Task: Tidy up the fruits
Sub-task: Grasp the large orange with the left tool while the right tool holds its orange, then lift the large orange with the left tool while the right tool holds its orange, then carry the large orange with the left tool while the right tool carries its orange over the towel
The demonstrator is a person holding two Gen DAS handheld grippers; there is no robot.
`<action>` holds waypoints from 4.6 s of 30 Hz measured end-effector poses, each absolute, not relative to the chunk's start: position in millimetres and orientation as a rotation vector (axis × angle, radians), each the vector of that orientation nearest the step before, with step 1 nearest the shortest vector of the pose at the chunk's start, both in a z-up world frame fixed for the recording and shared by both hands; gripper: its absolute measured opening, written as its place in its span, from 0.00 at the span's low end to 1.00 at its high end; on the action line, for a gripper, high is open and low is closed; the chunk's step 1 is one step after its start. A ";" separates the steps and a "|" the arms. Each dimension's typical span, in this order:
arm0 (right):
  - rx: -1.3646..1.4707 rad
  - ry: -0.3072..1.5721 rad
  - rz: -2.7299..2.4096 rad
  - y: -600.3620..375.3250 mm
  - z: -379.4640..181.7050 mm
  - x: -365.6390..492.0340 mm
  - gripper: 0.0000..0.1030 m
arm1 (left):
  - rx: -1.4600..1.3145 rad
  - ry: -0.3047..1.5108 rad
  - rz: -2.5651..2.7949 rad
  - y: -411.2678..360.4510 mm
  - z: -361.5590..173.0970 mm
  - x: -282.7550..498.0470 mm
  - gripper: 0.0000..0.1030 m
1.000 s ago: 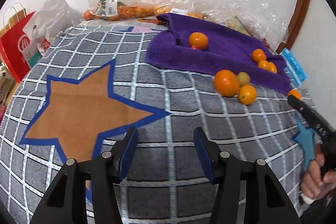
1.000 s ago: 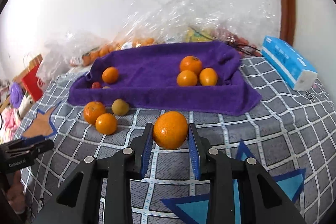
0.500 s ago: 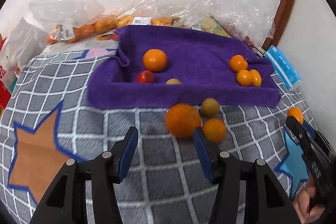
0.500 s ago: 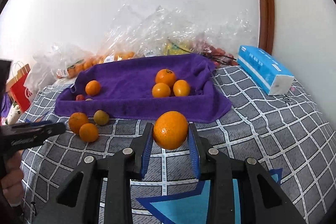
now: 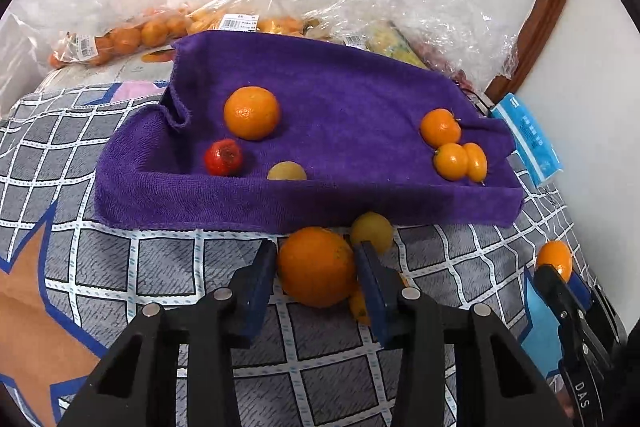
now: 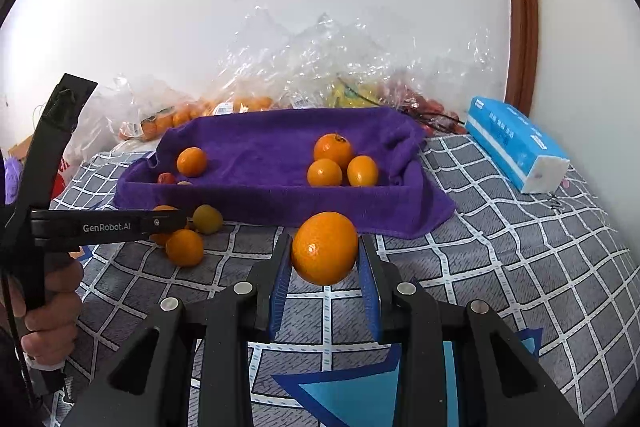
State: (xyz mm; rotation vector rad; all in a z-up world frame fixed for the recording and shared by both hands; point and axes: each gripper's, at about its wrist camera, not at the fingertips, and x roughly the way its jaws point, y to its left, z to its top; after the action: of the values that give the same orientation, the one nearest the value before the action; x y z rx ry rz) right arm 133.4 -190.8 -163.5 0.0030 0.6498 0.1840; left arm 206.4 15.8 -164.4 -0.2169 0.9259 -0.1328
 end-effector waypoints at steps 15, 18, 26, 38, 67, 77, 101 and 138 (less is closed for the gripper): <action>0.022 0.680 0.196 -192.4 -167.9 138.6 0.31 | -0.190 0.905 -0.017 52.2 -174.4 181.9 0.47; 0.036 0.675 0.193 -195.2 -167.4 137.7 0.31 | -0.141 0.868 -0.017 46.8 -174.8 180.5 0.39; 0.042 0.686 0.193 -196.0 -168.3 138.7 0.31 | -0.242 0.775 -0.029 62.1 -165.4 167.6 0.38; 0.068 0.694 0.200 -197.9 -169.6 140.4 0.31 | -0.193 0.734 -0.020 54.7 -159.5 160.8 0.38; 0.056 0.686 0.198 -191.8 -156.2 122.3 0.31 | -0.164 0.649 -0.106 38.0 -142.6 142.6 0.38; 0.037 0.636 0.246 -175.1 -112.5 124.9 0.31 | -0.239 0.628 -0.109 53.2 -130.6 139.9 0.38; 0.041 0.574 0.324 -145.7 -79.5 234.9 0.31 | -0.287 0.670 -0.031 88.7 -75.3 211.2 0.39; 0.123 0.861 0.411 -142.4 -173.0 275.3 0.39 | -0.365 0.711 -0.214 60.3 -158.8 260.2 0.39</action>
State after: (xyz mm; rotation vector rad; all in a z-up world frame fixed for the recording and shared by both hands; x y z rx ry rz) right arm 275.3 -142.4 -173.0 0.1228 0.8610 0.4111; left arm 260.2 60.3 -158.8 -0.3648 0.7106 -0.2142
